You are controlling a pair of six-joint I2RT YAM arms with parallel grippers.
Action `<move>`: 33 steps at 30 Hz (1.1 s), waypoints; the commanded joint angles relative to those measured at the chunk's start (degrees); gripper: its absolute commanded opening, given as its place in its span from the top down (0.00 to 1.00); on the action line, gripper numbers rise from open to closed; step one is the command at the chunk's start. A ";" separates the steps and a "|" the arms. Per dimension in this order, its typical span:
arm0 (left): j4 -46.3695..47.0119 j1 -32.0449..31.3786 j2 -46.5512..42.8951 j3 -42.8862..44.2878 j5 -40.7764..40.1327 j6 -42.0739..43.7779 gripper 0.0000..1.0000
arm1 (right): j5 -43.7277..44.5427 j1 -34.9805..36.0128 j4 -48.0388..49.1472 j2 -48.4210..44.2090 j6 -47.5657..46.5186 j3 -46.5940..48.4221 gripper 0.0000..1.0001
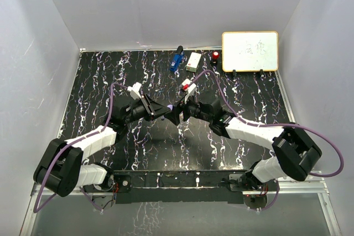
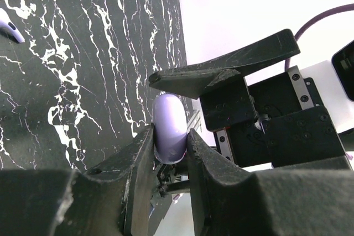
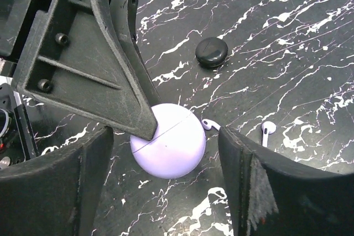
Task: Insert the wireless bluetooth earbuds into the charging case
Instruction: Pick up the charging case at the center of the board.
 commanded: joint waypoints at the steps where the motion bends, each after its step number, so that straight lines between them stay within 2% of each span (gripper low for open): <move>1: -1.97 -0.30 -1.90 0.99 -2.40 1.88 1.00 | 0.11 -1.07 4.09 -3.81 1.31 1.16 0.22; 6: -4.80 -0.14 -1.57 3.09 -4.15 2.89 1.00 | 1.70 -2.90 2.82 -9.66 3.08 -0.65 0.17; 9: -4.84 0.10 -1.02 3.87 -4.29 2.75 1.00 | 7.96 -3.73 -0.68 -12.51 4.85 -0.64 0.13; 13: -4.87 0.22 -0.56 4.81 -4.35 2.78 1.00 | 14.33 -3.81 -7.99 -12.11 6.57 1.91 0.09; 16: -4.40 0.54 -0.26 5.60 -3.76 2.59 1.00 | 16.75 -3.82 -9.69 -10.84 7.96 2.57 0.07; 25: -2.03 1.68 1.10 7.93 1.18 1.83 1.00 | 18.09 -3.83 -9.45 -9.31 8.95 3.50 0.02; 33: -1.21 1.85 1.62 7.65 1.60 0.99 1.00 | 19.54 -3.81 -8.93 -8.93 9.46 3.64 0.02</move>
